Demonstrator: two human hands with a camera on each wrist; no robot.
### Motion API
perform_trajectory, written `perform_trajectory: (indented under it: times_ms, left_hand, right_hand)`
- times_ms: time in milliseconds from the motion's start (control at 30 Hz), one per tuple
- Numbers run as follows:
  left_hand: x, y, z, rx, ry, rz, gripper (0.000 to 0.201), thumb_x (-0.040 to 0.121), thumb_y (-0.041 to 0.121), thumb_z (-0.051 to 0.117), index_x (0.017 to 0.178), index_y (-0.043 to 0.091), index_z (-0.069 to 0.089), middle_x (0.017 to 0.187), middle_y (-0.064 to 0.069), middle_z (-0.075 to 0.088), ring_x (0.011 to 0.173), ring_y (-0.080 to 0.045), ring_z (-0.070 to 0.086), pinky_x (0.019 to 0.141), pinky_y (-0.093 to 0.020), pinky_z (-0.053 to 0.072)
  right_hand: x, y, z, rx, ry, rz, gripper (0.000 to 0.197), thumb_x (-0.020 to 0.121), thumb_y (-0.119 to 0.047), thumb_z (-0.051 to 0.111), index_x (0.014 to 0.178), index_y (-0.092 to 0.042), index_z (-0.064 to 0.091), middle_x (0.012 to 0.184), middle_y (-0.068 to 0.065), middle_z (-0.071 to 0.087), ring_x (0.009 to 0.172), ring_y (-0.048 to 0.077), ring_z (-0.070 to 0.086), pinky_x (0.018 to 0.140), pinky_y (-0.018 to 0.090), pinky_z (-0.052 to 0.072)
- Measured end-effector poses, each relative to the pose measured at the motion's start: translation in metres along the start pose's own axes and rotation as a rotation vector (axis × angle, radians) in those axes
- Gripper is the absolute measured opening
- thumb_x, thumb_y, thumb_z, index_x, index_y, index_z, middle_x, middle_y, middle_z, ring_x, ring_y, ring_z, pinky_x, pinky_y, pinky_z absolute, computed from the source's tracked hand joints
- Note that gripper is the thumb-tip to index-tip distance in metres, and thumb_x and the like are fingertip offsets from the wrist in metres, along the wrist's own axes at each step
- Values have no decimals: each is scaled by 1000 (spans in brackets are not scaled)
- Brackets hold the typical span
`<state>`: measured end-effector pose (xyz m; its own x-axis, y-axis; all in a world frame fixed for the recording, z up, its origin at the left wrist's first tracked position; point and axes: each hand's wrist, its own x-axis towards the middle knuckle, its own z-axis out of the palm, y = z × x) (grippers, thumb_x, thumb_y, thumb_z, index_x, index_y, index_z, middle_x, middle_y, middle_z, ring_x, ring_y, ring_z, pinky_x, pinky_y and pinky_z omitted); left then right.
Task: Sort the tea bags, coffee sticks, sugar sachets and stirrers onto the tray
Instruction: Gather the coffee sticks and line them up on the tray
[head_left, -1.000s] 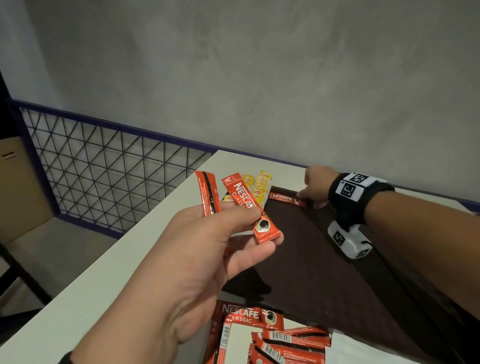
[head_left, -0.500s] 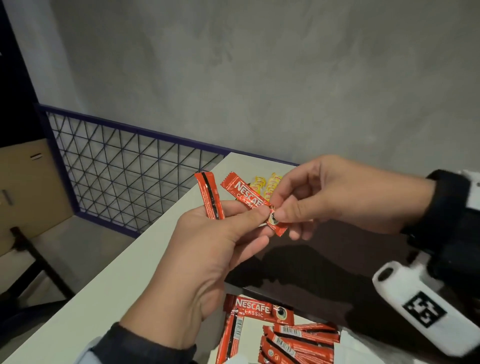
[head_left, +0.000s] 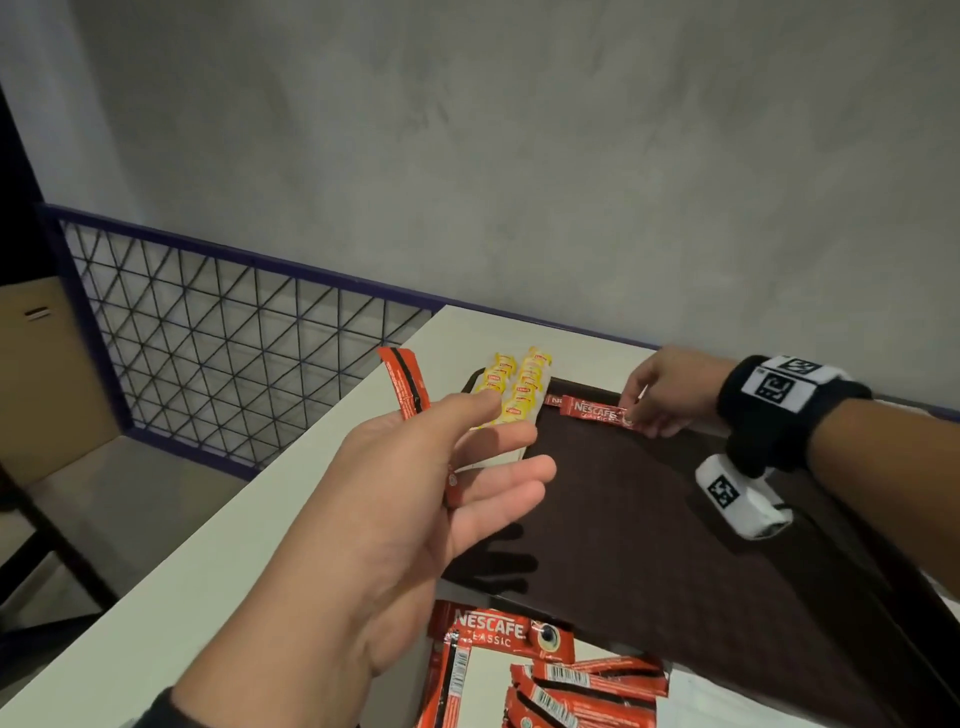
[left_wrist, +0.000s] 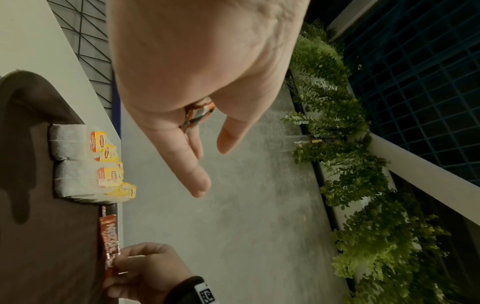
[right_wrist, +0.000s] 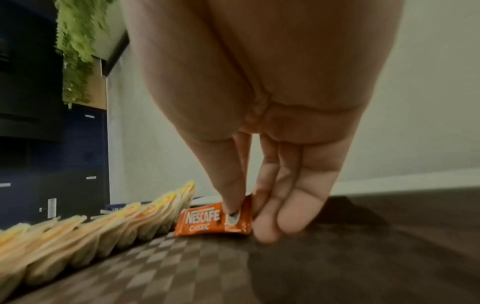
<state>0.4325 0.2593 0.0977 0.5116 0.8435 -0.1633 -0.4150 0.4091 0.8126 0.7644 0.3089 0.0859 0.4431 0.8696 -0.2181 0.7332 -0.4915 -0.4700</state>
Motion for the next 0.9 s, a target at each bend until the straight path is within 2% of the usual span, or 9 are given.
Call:
perform_trajectory:
  times_ms: [300, 433, 533, 633, 767, 900]
  left_hand:
    - [2, -5, 3, 14, 1, 2, 22, 90, 16, 72, 108, 5, 68, 87, -15, 80, 70, -31, 79, 48, -29, 60]
    - [2, -6, 3, 25, 5, 8, 21, 90, 16, 72, 108, 5, 68, 88, -16, 80, 70, -31, 79, 48, -29, 60]
    - [2, -6, 3, 26, 1, 16, 21, 90, 14, 72, 107, 4, 68, 88, -17, 80, 70, -31, 79, 48, -29, 61]
    - [2, -7, 4, 20, 3, 24, 19, 90, 14, 71, 105, 3, 68, 87, -18, 80, 68, -31, 79, 47, -29, 60]
    - [5, -7, 3, -13, 21, -9, 24, 97, 25, 64, 106, 3, 70, 88, -19, 80, 70, -35, 79, 45, -30, 59]
    - [8, -7, -3, -31, -9, -44, 44, 105, 39, 46, 109, 5, 74, 98, -19, 80, 81, -38, 79, 53, -38, 64]
  right_hand:
    - [25, -4, 15, -59, 98, -3, 8, 86, 0, 73, 93, 2, 72, 84, 20, 77, 60, 20, 71, 55, 28, 59]
    - [25, -8, 16, -148, 147, -28, 10, 86, -5, 75, 93, -1, 68, 71, 14, 75, 61, 19, 73, 62, 32, 63]
    - [24, -11, 17, -198, 150, -29, 12, 85, -8, 76, 92, -2, 68, 70, 11, 76, 68, 24, 77, 70, 38, 65]
    - [23, -13, 18, -226, 148, -23, 12, 86, -11, 75, 91, -1, 70, 69, 10, 76, 70, 24, 77, 72, 38, 65]
    - [23, -14, 19, -233, 156, -19, 16, 90, -16, 72, 94, -1, 70, 71, 10, 77, 72, 25, 77, 70, 35, 64]
    - [17, -19, 17, -267, 165, -12, 26, 92, -27, 70, 97, -1, 68, 69, 11, 76, 70, 26, 77, 65, 33, 62]
